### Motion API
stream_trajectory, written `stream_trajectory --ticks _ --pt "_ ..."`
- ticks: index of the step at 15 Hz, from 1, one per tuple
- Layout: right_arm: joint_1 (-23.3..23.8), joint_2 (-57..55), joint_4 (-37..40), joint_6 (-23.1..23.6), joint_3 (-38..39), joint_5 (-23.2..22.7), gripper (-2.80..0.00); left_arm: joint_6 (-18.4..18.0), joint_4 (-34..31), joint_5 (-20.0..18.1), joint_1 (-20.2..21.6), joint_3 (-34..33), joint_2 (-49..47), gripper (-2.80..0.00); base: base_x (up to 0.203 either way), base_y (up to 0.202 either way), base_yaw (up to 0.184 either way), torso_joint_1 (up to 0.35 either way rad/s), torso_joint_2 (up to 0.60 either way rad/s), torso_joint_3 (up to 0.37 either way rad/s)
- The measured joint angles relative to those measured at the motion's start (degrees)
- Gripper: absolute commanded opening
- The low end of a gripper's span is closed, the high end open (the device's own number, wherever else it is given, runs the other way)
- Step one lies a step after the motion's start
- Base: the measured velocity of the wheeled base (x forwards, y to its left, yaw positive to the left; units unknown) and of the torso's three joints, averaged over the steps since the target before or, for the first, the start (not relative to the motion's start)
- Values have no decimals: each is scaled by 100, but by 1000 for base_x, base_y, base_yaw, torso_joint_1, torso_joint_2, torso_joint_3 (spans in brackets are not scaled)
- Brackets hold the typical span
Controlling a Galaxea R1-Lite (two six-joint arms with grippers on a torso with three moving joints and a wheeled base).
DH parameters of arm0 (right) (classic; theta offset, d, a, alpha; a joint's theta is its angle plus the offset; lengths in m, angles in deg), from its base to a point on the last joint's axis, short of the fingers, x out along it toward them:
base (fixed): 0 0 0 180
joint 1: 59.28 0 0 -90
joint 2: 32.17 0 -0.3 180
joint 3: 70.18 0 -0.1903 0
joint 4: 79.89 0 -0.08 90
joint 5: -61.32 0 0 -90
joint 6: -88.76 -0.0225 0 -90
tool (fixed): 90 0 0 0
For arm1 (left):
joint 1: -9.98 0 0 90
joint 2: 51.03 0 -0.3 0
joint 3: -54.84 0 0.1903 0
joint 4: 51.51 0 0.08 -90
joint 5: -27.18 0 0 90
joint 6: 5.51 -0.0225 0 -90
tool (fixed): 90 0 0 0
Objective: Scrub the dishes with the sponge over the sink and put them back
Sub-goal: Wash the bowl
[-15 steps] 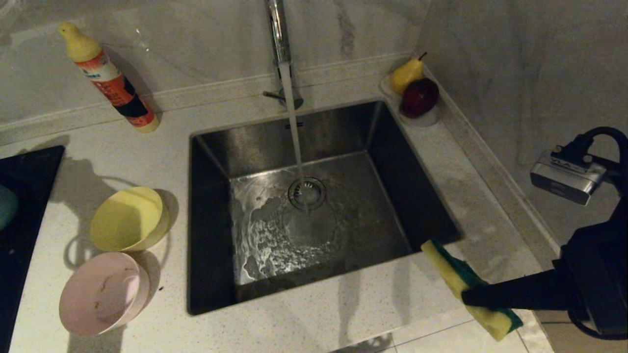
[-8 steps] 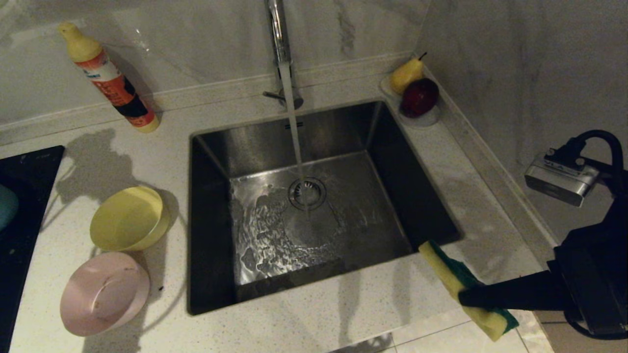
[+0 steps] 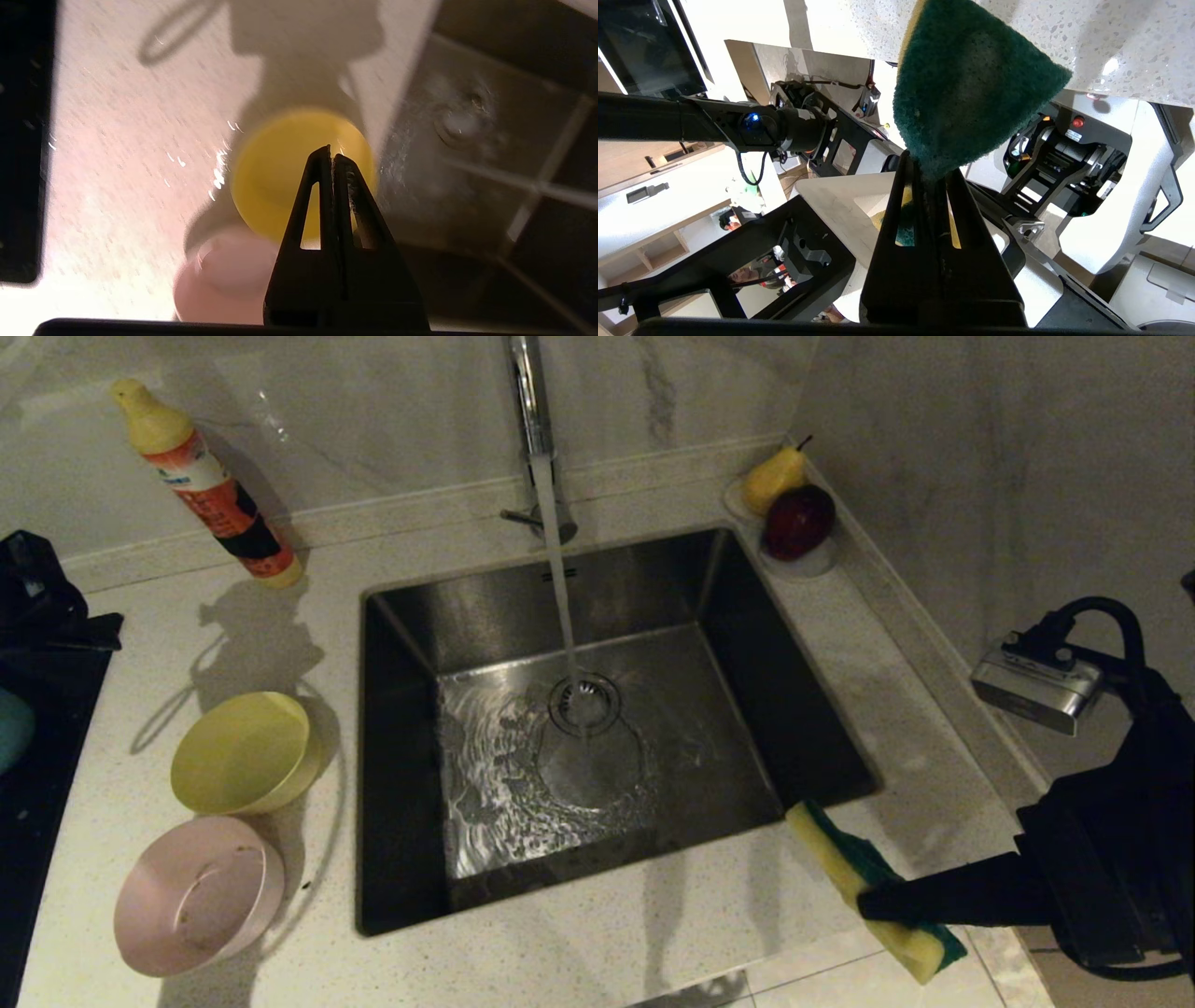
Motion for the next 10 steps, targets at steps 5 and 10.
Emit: stream_trajectory --ticks 5,10 --pt "5 -20 2 7 -12 5 -280 -41 100 397 -73 -45 -464 0 0 0 0 0 0 0" --pt "31 -20 2 34 -12 11 -280 7 351 437 -118 15 -821 0 0 0 0 0 0 0"
